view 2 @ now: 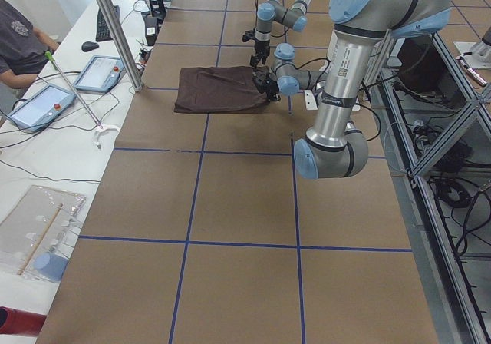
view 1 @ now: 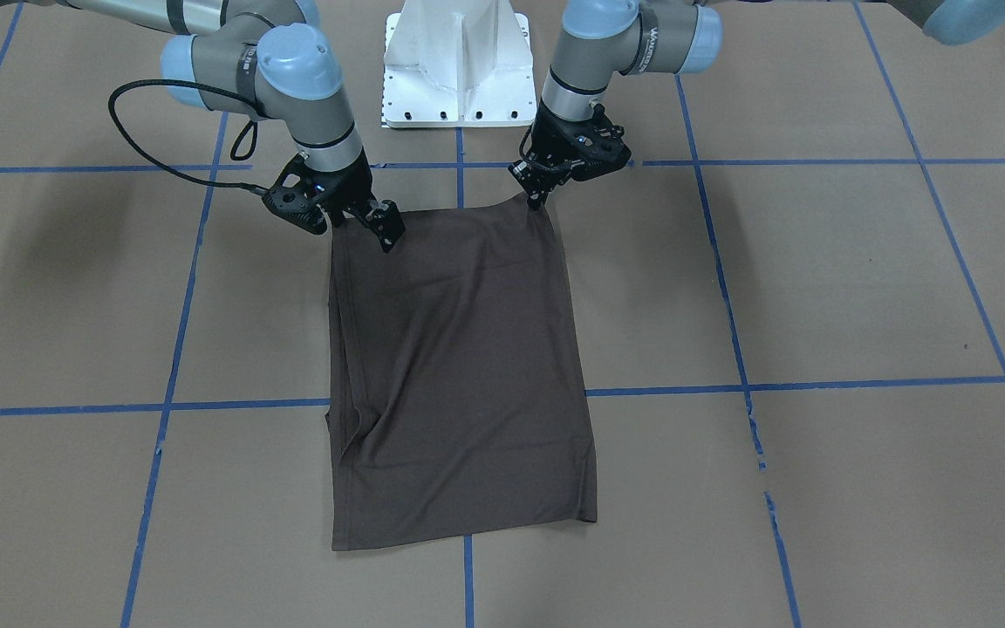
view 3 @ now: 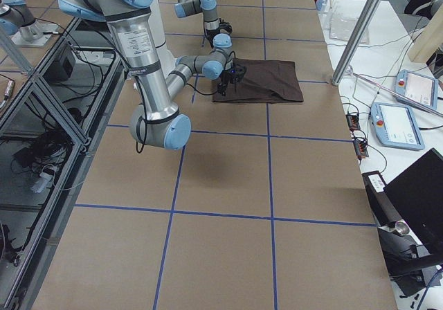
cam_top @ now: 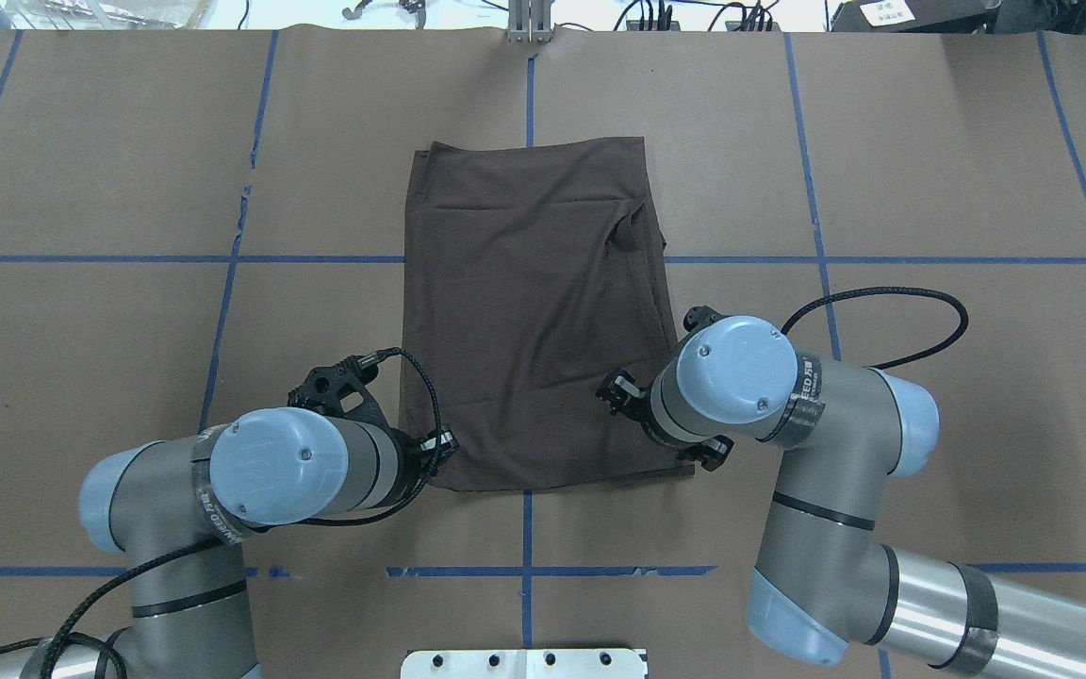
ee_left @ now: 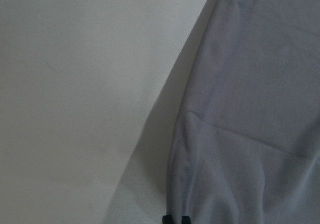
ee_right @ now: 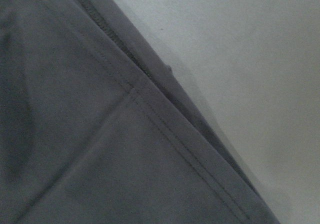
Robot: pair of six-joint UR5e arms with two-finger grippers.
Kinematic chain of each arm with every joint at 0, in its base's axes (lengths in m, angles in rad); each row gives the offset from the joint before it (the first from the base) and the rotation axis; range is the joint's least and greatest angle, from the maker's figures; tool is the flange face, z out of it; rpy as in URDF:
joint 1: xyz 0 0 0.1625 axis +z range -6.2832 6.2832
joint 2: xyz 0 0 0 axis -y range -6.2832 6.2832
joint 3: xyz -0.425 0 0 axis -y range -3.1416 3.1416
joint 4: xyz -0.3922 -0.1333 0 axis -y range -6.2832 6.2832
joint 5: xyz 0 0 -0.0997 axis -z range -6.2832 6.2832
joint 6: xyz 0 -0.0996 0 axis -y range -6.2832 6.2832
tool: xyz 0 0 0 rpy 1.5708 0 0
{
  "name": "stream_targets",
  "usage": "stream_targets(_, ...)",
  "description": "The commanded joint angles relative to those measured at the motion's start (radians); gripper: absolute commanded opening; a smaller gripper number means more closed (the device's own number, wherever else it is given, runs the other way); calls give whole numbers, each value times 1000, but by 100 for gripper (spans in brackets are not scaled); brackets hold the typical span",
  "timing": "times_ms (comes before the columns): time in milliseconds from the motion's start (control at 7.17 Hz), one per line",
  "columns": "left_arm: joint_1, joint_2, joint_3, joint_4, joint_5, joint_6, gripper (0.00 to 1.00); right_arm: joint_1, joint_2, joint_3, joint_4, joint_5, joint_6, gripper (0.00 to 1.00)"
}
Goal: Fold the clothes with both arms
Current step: 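Lower both grippers onto the shirt's corners nearest the robot and grasp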
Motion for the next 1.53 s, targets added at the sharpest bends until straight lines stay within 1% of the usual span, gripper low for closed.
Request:
stream_targets(0,1,-4,0,0,0,0,0,-39,2,0,-61,-19,42,100)
stream_targets(558,1,-15,0,0,0,0,0,-85,-1,-11,-55,-59,40,100)
stream_targets(1116,1,-23,2,2,0,0,0,-86,-10,-1,-58,-59,40,100)
stream_targets(1255,-1,-23,2,2,2,-1,0,-85,-9,0,-60,-59,40,92)
stream_targets(1394,-1,-23,2,2,2,0,0,-85,-7,0,-61,-58,40,64)
